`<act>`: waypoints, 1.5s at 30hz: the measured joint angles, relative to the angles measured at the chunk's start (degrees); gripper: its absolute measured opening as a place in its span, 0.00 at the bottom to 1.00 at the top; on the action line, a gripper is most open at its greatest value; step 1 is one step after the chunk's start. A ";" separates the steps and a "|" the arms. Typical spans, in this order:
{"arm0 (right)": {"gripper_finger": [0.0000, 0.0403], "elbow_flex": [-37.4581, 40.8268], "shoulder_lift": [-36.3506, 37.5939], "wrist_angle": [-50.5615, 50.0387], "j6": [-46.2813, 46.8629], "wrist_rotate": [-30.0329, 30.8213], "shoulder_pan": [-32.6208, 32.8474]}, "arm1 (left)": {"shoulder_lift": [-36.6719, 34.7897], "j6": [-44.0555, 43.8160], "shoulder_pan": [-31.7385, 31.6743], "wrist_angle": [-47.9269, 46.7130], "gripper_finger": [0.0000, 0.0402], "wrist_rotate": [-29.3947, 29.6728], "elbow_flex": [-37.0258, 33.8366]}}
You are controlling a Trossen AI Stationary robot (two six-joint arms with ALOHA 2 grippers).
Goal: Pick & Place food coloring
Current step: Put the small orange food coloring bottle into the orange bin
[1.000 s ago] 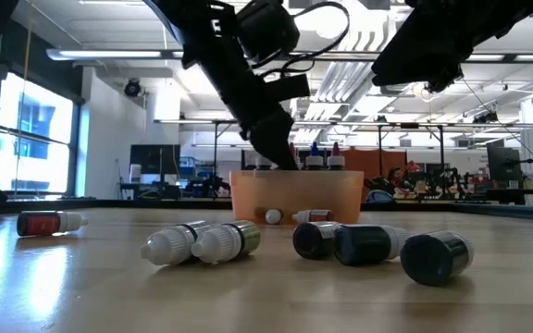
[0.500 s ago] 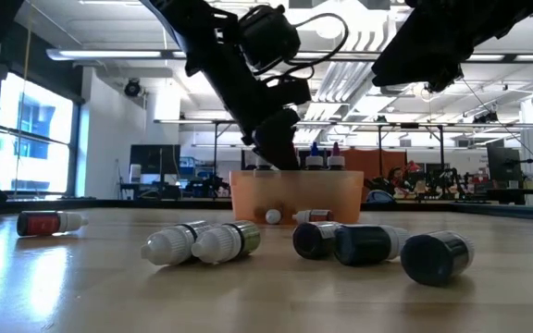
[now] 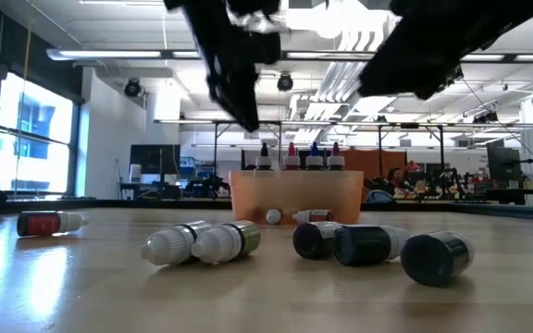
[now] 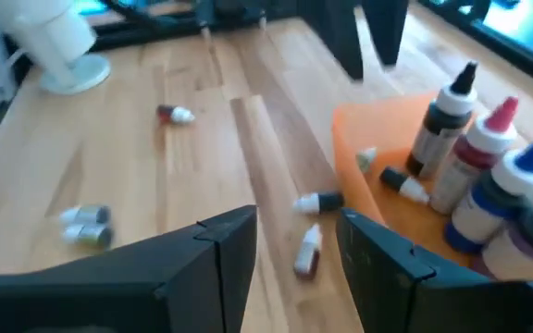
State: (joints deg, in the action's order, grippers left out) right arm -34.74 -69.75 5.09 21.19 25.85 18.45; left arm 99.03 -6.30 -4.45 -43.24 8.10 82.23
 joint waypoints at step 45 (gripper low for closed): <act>0.21 -24.44 -39.53 -16.91 6.93 -8.02 -7.60 | -23.24 -8.56 4.48 17.72 0.33 6.39 -30.99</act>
State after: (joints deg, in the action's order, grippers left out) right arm -59.18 -109.27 -11.83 28.12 17.83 10.85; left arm 75.80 -14.85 0.03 -25.52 14.48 51.24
